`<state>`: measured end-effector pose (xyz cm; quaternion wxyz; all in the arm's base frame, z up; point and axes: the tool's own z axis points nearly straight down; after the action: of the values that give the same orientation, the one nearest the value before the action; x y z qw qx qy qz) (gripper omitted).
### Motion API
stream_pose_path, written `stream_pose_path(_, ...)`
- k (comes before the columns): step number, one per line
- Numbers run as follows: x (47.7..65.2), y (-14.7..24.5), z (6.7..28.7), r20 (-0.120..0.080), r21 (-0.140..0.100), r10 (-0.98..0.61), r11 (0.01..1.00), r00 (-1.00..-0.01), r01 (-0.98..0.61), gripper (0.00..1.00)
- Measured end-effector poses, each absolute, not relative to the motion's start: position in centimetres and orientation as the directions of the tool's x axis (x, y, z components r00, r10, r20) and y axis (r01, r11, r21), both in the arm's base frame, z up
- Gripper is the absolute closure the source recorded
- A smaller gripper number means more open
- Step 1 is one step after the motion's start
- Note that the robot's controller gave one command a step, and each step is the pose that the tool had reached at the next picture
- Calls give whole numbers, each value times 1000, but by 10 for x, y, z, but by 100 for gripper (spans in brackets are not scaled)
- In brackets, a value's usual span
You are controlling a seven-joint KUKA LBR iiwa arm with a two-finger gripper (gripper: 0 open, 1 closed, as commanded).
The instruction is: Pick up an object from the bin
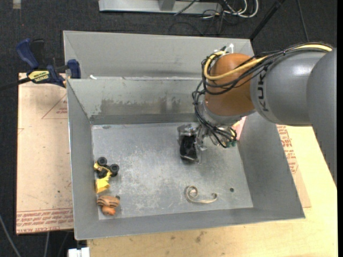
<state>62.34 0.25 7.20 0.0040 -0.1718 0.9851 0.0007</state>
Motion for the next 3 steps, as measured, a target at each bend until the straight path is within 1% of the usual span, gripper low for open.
stream_pose_path(1,623,3,72,-8,0,-338,941,-941,-338,100)
stream_pose_path(2,622,3,75,-3,2,-338,941,-941,-338,100)
stream_pose_path(3,622,3,89,-1,2,-338,941,-941,-338,100)
